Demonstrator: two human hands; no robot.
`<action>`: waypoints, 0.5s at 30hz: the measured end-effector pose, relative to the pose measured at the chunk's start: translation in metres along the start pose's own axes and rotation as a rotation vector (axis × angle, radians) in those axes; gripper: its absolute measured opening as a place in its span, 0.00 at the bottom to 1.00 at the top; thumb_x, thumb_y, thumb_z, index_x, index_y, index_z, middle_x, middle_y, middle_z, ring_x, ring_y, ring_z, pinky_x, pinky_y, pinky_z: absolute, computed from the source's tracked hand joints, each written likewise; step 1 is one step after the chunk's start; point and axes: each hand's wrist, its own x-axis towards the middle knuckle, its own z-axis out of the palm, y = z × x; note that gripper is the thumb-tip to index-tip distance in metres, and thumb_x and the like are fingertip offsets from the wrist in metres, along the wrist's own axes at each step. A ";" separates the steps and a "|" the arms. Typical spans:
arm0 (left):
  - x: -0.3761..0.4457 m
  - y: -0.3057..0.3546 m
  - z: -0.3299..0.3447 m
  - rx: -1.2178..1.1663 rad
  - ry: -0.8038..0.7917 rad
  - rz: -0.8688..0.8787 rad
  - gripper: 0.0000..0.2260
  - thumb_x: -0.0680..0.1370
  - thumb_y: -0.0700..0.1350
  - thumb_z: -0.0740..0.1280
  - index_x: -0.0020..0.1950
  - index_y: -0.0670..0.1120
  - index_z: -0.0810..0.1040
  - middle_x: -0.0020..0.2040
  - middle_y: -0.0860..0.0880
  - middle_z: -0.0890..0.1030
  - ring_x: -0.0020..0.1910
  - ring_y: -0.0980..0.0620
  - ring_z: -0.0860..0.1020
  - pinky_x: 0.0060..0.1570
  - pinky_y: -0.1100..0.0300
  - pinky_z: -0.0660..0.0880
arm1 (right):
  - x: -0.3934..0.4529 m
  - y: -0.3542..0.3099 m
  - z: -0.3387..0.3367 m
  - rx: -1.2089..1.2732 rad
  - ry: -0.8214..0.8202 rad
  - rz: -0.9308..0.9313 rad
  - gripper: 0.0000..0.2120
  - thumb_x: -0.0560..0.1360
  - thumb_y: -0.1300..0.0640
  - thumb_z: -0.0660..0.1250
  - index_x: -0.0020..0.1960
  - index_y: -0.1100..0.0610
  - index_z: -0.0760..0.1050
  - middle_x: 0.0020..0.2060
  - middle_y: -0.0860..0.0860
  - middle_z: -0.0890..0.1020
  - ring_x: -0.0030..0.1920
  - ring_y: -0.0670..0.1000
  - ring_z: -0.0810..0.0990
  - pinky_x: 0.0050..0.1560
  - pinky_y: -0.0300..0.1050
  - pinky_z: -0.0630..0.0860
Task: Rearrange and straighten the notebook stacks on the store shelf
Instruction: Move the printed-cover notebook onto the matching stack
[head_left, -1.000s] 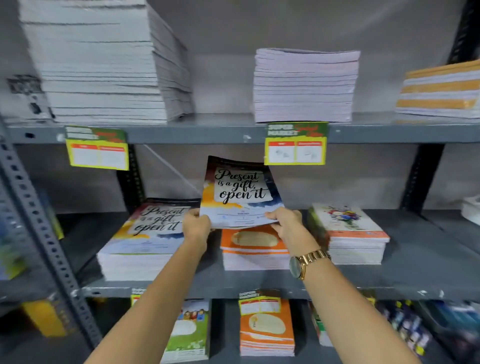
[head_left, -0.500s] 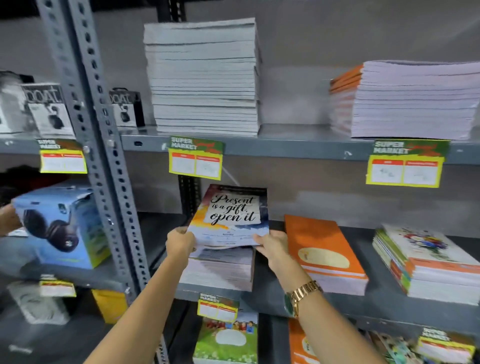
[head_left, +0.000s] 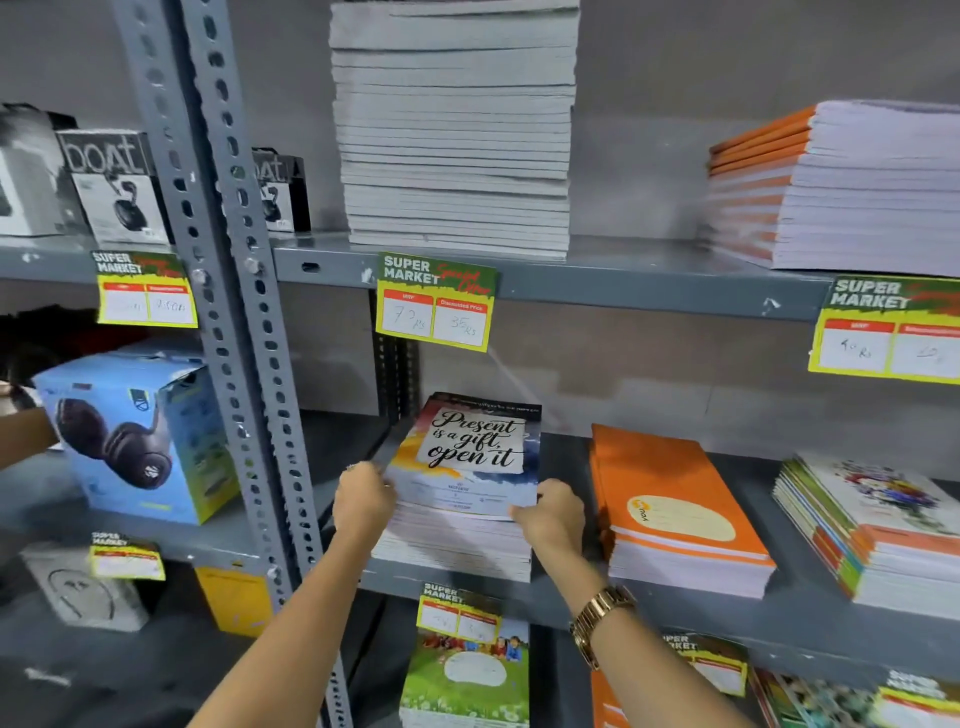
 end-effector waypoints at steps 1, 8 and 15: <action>-0.003 0.001 0.000 0.045 0.010 0.013 0.08 0.75 0.36 0.61 0.46 0.35 0.78 0.51 0.35 0.78 0.48 0.36 0.78 0.39 0.52 0.71 | -0.004 0.000 -0.002 -0.091 0.026 -0.023 0.14 0.71 0.58 0.72 0.55 0.60 0.76 0.54 0.56 0.81 0.54 0.56 0.80 0.42 0.43 0.75; -0.002 0.002 0.010 0.234 -0.062 0.437 0.10 0.73 0.35 0.61 0.50 0.39 0.79 0.57 0.41 0.78 0.55 0.41 0.76 0.48 0.52 0.75 | -0.010 -0.005 -0.007 -0.387 -0.051 -0.521 0.21 0.79 0.55 0.61 0.71 0.59 0.65 0.69 0.54 0.70 0.69 0.54 0.67 0.65 0.47 0.71; -0.004 -0.026 0.012 0.354 -0.357 0.614 0.32 0.74 0.60 0.45 0.74 0.45 0.59 0.76 0.45 0.60 0.76 0.48 0.55 0.75 0.55 0.51 | -0.008 0.023 0.009 -0.625 -0.247 -0.614 0.27 0.82 0.51 0.50 0.77 0.60 0.48 0.77 0.55 0.52 0.77 0.53 0.49 0.76 0.44 0.47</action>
